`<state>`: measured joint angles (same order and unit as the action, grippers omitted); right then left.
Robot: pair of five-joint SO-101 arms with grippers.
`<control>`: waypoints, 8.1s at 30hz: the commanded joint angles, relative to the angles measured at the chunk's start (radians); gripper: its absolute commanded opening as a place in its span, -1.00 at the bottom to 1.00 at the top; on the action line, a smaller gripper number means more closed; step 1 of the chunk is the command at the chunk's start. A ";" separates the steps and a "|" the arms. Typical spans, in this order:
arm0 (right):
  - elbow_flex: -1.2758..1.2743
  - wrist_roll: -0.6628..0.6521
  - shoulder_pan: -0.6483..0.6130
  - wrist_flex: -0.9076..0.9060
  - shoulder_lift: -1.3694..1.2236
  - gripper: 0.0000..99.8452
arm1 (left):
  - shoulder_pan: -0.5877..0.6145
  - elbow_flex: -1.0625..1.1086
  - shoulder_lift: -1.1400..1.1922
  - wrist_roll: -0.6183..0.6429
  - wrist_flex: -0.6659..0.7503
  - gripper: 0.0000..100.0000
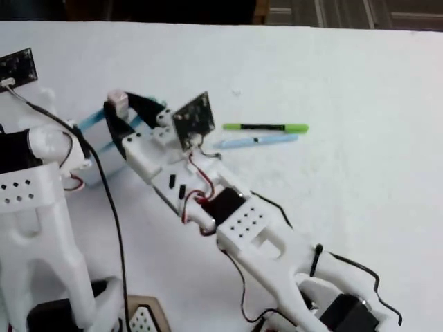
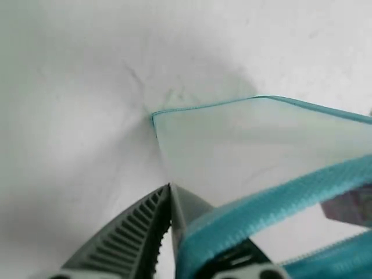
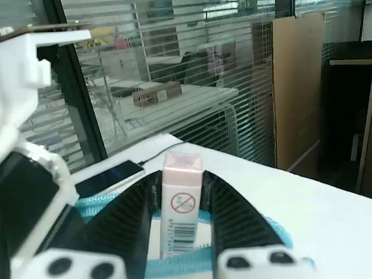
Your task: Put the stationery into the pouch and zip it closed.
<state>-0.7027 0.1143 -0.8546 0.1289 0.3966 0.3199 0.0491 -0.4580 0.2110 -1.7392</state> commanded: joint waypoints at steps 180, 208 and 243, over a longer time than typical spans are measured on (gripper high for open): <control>0.927 0.058 0.664 -1.127 -0.435 -0.48 | -0.012 -0.003 -0.005 -0.048 0.034 -0.96; 1.748 0.605 0.753 -1.712 -1.270 -0.49 | -0.091 -0.198 -0.013 -0.002 -0.051 -0.96; 1.798 0.605 0.802 -1.756 -1.376 -0.49 | -0.185 -0.414 -0.412 0.115 -0.014 -0.96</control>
<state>1.0633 0.7096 -0.0522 -1.6172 -0.9920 0.1435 -0.2455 -0.8216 0.3307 -1.7530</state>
